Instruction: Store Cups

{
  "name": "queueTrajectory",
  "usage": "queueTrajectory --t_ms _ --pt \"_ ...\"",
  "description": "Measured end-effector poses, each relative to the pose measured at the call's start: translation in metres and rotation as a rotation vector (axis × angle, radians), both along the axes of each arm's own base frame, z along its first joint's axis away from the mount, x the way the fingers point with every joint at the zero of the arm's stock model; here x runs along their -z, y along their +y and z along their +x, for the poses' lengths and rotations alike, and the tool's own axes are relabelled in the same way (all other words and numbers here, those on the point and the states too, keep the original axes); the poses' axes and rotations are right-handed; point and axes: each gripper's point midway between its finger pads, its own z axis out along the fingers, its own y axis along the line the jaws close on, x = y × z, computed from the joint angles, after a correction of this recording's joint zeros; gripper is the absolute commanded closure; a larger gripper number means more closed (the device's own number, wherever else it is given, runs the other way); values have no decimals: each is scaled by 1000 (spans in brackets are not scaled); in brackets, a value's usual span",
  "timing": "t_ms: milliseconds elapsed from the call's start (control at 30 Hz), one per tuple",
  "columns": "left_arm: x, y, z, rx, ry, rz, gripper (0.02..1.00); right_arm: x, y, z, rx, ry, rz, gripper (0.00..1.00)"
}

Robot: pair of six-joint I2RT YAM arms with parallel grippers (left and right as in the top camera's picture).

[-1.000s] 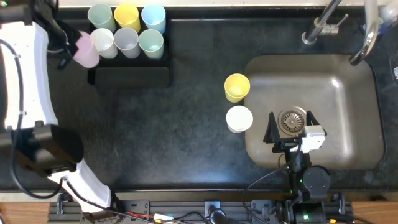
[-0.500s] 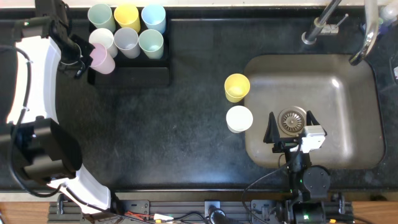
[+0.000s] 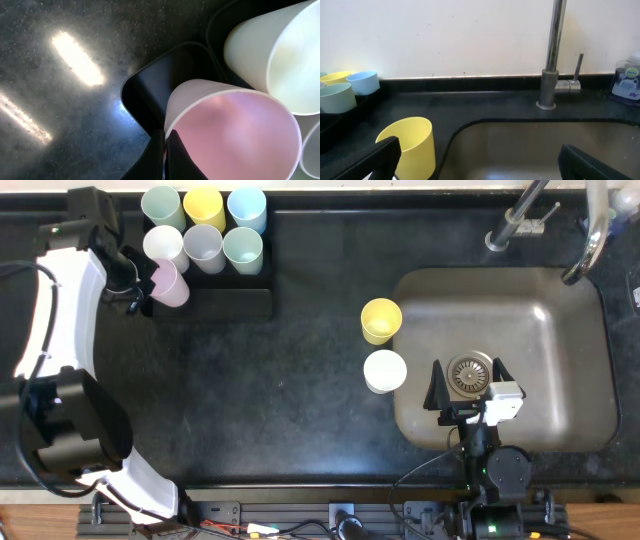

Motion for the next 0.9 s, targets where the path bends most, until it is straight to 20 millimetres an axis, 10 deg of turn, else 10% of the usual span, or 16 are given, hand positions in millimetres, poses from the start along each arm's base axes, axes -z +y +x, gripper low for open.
queueTrajectory --t_ms 767,800,867,900 --pt "21 5 0 2 -3 76 947 0 0 0 0 0 0 3" --pt "21 4 1 5 -5 77 814 0 0 0 0 0 0 3" --pt "21 3 1 6 -7 77 132 0 0 0 0 0 0 3" --pt "21 3 2 9 -7 79 18 0 0 0 0 0 0 5"
